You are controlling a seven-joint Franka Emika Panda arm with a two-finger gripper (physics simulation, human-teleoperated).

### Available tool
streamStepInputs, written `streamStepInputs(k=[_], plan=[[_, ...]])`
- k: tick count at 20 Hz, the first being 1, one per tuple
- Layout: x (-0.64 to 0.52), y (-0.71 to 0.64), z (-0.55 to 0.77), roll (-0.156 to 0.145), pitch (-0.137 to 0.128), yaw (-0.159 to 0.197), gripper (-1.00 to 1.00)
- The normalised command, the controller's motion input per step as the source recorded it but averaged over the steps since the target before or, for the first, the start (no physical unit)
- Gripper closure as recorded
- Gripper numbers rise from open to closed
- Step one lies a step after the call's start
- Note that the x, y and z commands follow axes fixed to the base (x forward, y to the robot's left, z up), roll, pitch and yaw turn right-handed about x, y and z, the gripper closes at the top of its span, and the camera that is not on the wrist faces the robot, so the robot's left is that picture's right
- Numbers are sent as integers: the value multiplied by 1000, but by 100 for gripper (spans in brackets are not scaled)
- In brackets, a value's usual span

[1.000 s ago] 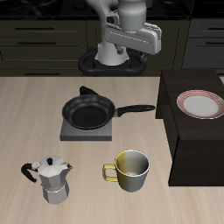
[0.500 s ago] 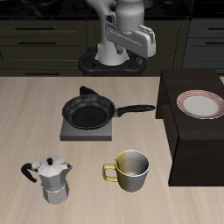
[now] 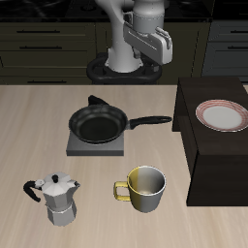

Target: Place the frying pan on the top layer of the shelf

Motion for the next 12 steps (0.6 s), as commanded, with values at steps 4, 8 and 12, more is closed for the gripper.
streamStepInputs(k=[4, 8, 12], plan=[[41, -28, -103, -40, 22, -113, -100], [48, -33, -73, 5, -3, -105, -100], [20, 70, -90, 12, 4, -69, -100]])
